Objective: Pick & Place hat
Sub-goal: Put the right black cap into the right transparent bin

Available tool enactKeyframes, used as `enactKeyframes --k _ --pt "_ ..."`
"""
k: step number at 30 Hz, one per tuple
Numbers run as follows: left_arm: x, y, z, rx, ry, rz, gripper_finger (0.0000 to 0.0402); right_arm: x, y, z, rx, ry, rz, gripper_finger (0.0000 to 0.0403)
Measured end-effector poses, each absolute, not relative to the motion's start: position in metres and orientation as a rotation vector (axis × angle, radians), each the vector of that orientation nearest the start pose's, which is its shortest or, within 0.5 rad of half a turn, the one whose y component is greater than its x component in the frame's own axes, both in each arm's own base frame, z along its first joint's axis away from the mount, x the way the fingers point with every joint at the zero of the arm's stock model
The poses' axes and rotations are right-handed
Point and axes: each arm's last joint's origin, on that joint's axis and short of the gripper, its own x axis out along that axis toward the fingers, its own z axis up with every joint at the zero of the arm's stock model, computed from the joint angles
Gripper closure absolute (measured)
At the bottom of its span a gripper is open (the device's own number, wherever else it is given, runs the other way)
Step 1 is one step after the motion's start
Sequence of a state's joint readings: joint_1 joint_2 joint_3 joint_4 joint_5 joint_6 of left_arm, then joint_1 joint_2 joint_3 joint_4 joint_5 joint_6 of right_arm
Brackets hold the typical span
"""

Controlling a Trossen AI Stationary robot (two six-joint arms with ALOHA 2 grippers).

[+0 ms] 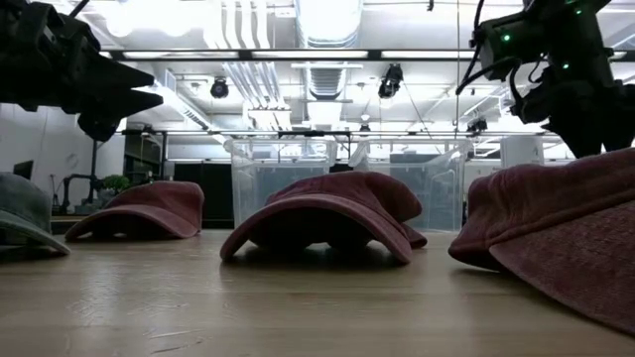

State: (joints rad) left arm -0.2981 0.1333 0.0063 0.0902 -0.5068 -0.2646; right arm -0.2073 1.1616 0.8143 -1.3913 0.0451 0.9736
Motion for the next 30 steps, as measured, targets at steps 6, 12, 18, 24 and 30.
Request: enactKeyframes --k 6,12,18,24,30 --pt "0.102 -0.016 0.164 -0.249 0.006 0.212 0.022 0.158 -0.031 0.228 0.965 1.352 -0.896 0.0088" --pt "0.102 -0.016 0.164 -0.249 0.007 0.212 0.022 0.169 -0.024 0.227 1.035 1.268 -0.875 0.0093" --pt "0.102 -0.016 0.163 -0.247 0.008 0.212 0.022 0.172 -0.011 0.213 1.012 1.364 -0.927 0.0101" --pt "0.102 -0.017 0.162 -0.241 0.022 0.213 0.022 0.186 0.0 0.202 0.995 1.379 -0.919 0.0097" --pt "0.102 -0.016 0.162 -0.239 0.025 0.214 0.022 0.198 0.003 0.187 0.976 1.418 -0.951 0.0095"
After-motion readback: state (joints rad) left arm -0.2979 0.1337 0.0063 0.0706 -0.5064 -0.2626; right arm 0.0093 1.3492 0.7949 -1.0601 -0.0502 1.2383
